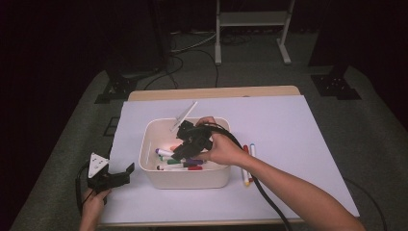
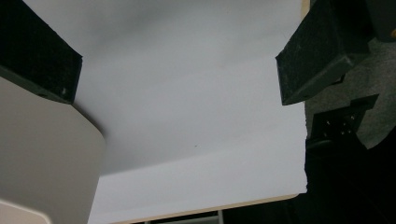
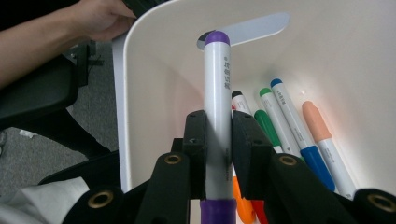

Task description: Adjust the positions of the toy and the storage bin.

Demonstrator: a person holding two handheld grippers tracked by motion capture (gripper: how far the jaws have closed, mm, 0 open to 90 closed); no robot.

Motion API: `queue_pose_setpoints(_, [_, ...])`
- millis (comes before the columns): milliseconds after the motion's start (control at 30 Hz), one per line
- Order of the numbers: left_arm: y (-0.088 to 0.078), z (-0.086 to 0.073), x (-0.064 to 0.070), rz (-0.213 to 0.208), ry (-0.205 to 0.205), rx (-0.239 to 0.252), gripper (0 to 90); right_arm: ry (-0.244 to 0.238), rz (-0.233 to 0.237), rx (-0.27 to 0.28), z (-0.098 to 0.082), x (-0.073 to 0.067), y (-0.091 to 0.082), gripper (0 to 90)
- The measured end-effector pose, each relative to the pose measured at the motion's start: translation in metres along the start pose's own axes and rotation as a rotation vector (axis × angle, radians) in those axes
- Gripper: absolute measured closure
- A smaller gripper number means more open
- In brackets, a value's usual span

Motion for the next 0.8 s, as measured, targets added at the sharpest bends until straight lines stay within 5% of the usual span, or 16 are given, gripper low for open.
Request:
queue_pose_setpoints(500, [0.000, 0.000, 0.000, -0.001, -0.001, 0.003, 0.0, 0.001, 0.012, -0.073, -0.004, 0.003, 0.032, 75.5])
queue_pose_setpoints(800, [0.000, 0.000, 0.000, -0.001, -0.002, 0.004, 0.0, 0.007, 0.012, -0.096, -0.005, 0.002, 0.036, 72.6])
Point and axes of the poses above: each handheld gripper's, and its own axes: y roughly forward along the jaws, z roughly out of its top, x roughly to its right, the point moved 7 cm from there along y, roughly forward along the jaws, and after that the axes turned 10 degrees about -x, right-handed, at the moved point
